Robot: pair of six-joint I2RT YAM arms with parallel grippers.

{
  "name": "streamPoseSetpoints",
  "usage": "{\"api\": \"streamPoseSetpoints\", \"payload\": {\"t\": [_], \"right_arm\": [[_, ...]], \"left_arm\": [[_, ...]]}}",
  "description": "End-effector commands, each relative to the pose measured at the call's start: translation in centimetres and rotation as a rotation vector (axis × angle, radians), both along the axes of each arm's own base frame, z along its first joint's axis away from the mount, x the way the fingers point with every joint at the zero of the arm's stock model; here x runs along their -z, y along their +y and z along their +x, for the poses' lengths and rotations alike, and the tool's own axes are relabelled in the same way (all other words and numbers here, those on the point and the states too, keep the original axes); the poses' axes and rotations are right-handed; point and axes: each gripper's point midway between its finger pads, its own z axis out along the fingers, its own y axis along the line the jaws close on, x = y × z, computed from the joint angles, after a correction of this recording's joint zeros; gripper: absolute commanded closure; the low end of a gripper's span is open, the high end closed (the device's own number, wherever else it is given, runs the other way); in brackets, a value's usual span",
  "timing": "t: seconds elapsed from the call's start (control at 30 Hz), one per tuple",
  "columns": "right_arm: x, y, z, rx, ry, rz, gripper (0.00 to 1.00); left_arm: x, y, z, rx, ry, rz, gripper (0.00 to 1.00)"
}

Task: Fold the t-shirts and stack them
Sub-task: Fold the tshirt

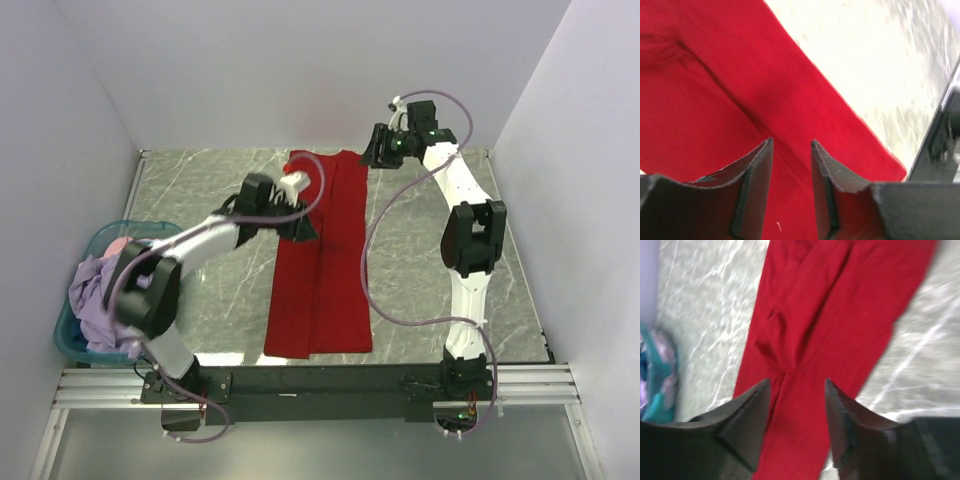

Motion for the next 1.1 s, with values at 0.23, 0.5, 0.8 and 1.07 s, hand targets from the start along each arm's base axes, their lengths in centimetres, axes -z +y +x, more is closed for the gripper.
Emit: {"api": "streamPoseSetpoints", "payload": {"t": [0.23, 0.5, 0.8, 1.07], "right_arm": [[7.5, 3.0, -1.7, -0.082, 0.223, 0.115, 0.54], [10.8, 3.0, 0.5, -0.032, 0.252, 0.107, 0.54], [8.6, 0.5, 1.5, 0.002, 0.174, 0.024, 0.44], [5.3, -1.4, 0.2, -0.029, 0.111, -0.061, 0.41]], "left_arm": [[1.3, -4.1, 11.5, -0.131, 0.158, -0.176, 0.63], [6.0, -4.6, 15.7, -0.261, 0.287, -0.241, 0.63], [11.0, -3.9, 19.8, -0.503, 0.445, -0.333, 0.63], [10.4, -3.9, 23.2, -0.584, 0.408, -0.405, 0.62]]}}
